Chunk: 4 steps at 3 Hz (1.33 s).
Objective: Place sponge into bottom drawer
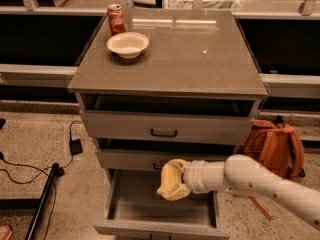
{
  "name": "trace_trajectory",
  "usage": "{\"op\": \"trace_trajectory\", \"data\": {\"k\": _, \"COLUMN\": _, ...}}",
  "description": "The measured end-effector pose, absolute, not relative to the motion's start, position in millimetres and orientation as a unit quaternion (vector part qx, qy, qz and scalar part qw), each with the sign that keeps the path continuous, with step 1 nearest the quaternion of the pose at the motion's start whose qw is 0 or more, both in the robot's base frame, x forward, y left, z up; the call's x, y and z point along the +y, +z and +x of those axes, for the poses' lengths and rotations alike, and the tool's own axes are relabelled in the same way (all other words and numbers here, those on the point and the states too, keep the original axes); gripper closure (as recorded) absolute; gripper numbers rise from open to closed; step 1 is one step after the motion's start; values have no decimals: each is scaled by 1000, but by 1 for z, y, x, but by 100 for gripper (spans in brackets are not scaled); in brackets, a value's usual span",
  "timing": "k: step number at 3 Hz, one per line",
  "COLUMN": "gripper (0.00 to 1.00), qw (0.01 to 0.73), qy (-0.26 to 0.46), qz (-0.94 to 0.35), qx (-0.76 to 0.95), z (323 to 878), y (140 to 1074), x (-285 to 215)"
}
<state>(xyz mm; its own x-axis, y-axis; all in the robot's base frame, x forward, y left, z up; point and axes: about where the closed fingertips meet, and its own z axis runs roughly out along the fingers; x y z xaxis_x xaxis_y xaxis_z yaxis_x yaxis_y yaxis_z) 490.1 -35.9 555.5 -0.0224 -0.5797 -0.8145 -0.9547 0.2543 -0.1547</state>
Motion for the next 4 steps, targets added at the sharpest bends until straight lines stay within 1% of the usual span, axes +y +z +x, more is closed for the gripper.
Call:
{"op": "trace_trajectory", "data": {"k": 1, "gripper": 100, "qw": 410, "qy": 242, "qz": -565, "qx": 673, "z": 478, "y": 471, "x": -35}}
{"op": "trace_trajectory", "data": {"k": 2, "gripper": 100, "qw": 425, "qy": 261, "qz": -552, "qx": 669, "z": 469, "y": 425, "x": -44}}
{"op": "trace_trajectory", "data": {"k": 3, "gripper": 100, "qw": 425, "qy": 269, "qz": -549, "qx": 668, "z": 466, "y": 419, "x": -40}}
{"op": "trace_trajectory", "data": {"k": 4, "gripper": 100, "qw": 440, "qy": 254, "qz": -538, "qx": 673, "z": 480, "y": 399, "x": -57}}
